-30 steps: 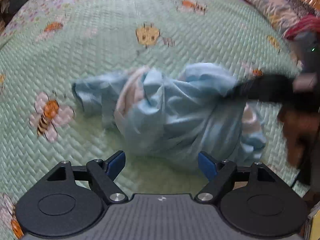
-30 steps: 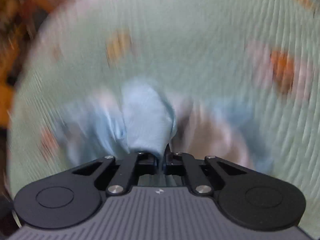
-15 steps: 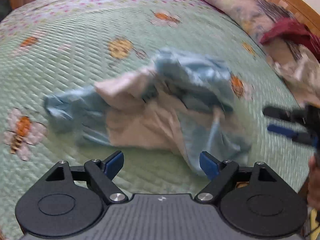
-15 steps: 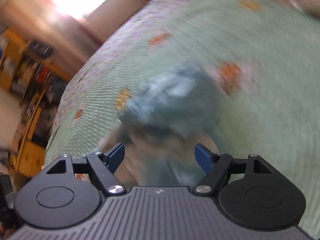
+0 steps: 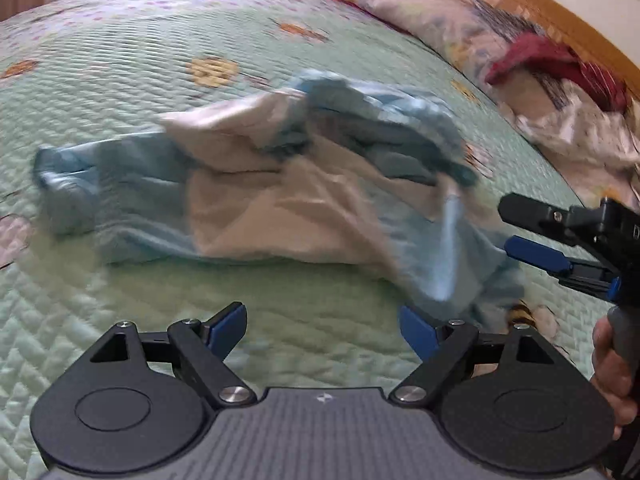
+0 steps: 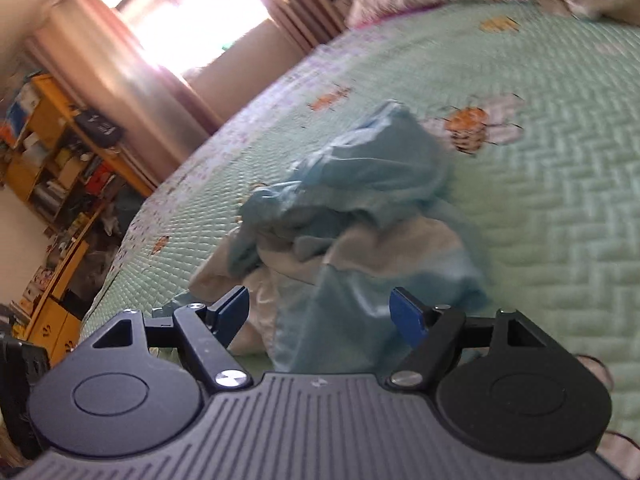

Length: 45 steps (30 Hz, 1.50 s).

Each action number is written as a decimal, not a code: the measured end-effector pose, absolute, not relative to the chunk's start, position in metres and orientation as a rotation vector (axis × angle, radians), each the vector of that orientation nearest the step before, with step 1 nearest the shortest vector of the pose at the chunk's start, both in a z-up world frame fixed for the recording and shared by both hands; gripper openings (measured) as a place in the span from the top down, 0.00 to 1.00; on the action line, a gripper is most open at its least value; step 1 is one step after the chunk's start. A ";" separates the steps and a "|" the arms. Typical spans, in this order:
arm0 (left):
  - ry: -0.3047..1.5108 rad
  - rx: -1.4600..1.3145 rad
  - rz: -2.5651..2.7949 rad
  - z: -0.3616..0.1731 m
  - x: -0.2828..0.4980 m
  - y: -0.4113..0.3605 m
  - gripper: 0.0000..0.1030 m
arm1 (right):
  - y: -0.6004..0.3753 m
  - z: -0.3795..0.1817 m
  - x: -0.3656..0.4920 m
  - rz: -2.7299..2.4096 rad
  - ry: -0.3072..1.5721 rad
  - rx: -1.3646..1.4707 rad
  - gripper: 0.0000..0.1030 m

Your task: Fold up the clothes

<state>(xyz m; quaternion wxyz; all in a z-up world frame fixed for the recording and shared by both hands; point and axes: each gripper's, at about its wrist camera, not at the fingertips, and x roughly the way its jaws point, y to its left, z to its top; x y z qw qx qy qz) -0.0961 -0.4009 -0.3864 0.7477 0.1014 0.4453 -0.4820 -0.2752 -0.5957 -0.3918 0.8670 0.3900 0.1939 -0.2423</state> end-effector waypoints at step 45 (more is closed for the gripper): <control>0.747 0.005 -0.932 -0.281 -0.253 -0.212 0.05 | -0.469 -0.304 -0.382 -0.519 0.330 0.352 0.20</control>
